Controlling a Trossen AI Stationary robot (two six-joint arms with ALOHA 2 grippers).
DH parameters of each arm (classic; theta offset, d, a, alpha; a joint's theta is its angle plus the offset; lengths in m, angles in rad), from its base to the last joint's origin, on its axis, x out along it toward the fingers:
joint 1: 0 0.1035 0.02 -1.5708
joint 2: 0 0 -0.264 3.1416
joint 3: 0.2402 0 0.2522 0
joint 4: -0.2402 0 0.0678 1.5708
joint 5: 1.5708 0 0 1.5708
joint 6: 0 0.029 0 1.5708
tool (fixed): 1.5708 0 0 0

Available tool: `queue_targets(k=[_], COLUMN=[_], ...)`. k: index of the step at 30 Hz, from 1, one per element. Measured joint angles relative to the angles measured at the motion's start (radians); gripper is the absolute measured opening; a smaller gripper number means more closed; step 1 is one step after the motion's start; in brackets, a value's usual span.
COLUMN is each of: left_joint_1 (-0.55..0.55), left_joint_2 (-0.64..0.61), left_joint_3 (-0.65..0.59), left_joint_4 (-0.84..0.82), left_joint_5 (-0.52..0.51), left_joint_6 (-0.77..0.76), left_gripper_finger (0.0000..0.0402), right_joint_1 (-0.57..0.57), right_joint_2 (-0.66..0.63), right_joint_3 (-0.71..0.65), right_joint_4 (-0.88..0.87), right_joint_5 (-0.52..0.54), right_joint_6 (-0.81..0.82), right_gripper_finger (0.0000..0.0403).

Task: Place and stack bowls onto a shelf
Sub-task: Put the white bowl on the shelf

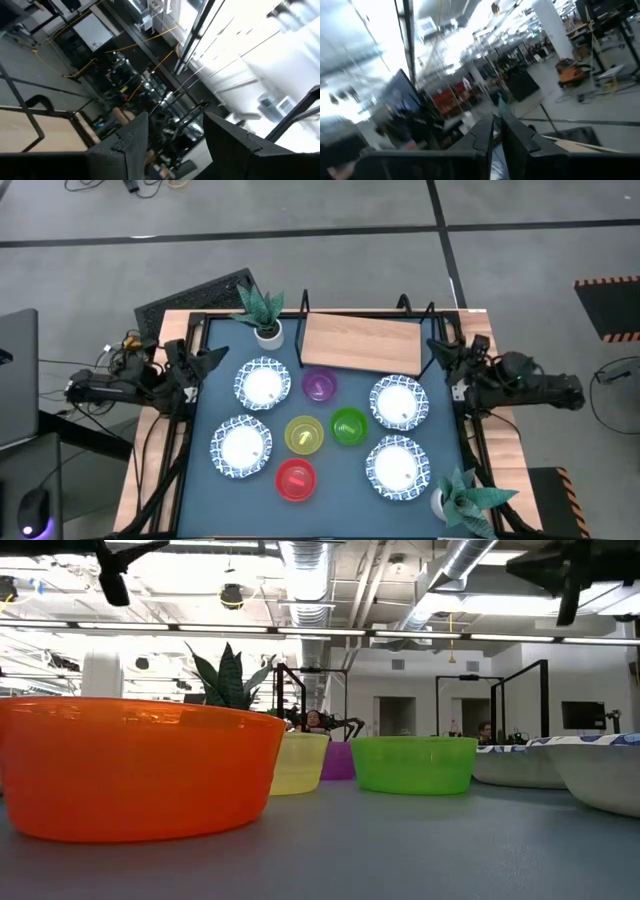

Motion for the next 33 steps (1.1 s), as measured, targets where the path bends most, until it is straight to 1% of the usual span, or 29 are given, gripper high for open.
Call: queue_targets(k=[4, 9, 11, 14, 18, 22, 24, 30, 33], left_joint_1=[0.0, 0.0, 0.0, 0.0, 0.0, 0.0, 0.0, 0.0, 0.0], left_joint_2=[0.109, 0.207, 0.231, 0.247, 0.25, 0.247, 0.247, 0.249, 0.248], left_joint_3=[0.081, 0.211, 0.268, 0.35, 0.429, 0.458, 0.461, 0.461, 0.461], left_joint_4=[-0.069, -0.302, -0.405, -0.553, -0.68, -0.711, -0.71, -0.736, -0.745], left_joint_5=[-0.005, 0.005, 0.006, 0.003, -0.004, 0.006, 0.021, 0.066, 0.066], left_joint_6=[0.031, -0.003, -0.006, -0.007, -0.009, -0.009, -0.008, -0.009, -0.009], left_gripper_finger=[0.0174, 0.0174, 0.0174, 0.0174, 0.0174, 0.0174, 0.0174, 0.0174, 0.0174], right_joint_1=[0.0, 0.0, 0.0, 0.0, 0.007, 0.008, 0.008, 0.023, 0.038], right_joint_2=[0.112, 0.312, 0.399, 0.525, 0.712, 0.875, 0.941, 1.11, 1.177], right_joint_3=[0.166, 0.351, 0.403, 0.459, 0.52, 0.582, 0.619, 0.709, 0.744], right_joint_4=[-0.236, -0.506, -0.558, -0.572, -0.567, -0.589, -0.638, -0.837, -0.874], right_joint_5=[-0.006, -0.079, -0.107, -0.145, -0.206, -0.239, -0.239, -0.238, -0.243], right_joint_6=[-0.014, 0.035, 0.037, 0.009, -0.057, -0.071, -0.043, 0.126, 0.167], right_gripper_finger=[0.0101, 0.0158, 0.0176, 0.0193, 0.0197, 0.0194, 0.0192, 0.0186, 0.0181])
